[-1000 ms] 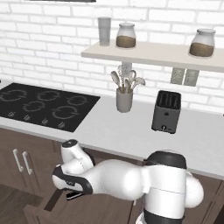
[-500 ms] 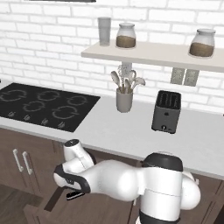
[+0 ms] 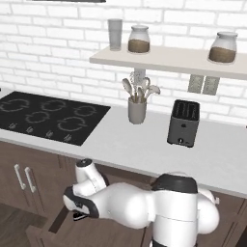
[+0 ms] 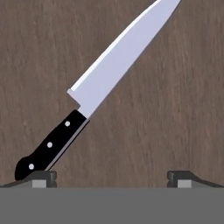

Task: Pick up the knife from the drawer and place it on the cutting board. Then place the meat from the plate to the cutting board.

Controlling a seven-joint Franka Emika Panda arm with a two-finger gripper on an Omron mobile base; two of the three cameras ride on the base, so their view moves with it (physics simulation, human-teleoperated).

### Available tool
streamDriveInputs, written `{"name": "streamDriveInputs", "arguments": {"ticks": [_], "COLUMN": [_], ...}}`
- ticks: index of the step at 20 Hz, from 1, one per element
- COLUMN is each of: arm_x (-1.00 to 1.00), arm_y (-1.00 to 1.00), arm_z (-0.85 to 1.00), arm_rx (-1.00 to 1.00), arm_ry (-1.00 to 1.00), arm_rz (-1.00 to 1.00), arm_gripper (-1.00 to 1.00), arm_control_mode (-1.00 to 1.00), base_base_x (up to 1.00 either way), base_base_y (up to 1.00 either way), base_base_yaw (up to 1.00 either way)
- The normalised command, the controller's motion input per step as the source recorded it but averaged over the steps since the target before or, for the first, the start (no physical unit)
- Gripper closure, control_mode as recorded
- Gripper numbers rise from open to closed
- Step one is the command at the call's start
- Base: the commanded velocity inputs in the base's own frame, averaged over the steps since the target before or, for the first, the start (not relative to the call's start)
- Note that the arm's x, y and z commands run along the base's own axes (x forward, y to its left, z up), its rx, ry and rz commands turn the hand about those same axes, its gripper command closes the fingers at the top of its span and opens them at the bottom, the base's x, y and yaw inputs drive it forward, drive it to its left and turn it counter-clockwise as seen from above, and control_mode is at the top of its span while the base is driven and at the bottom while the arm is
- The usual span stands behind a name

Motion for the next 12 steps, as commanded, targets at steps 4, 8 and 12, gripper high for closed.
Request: {"name": "streamDriveInputs", "arguments": {"ticks": [4,8,12], "arm_x": [0.11,0.24,0.26], "arm_y": [-0.03,0.00,0.00], "arm_z": [-0.26,-0.18,-0.11], "arm_rx": [0.00,0.00,0.00], "arm_ry": [0.00,0.00,0.00], "arm_rz": [0.00,0.00,0.00], "arm_gripper": [-1.00,-1.00,-1.00], "arm_control_mode": [-1.00,-1.00,-1.00], "base_base_x": [0.00,0.00,0.00], "base_base_y": [0.00,0.00,0.00], "base_base_yaw": [0.00,0.00,0.00]}}
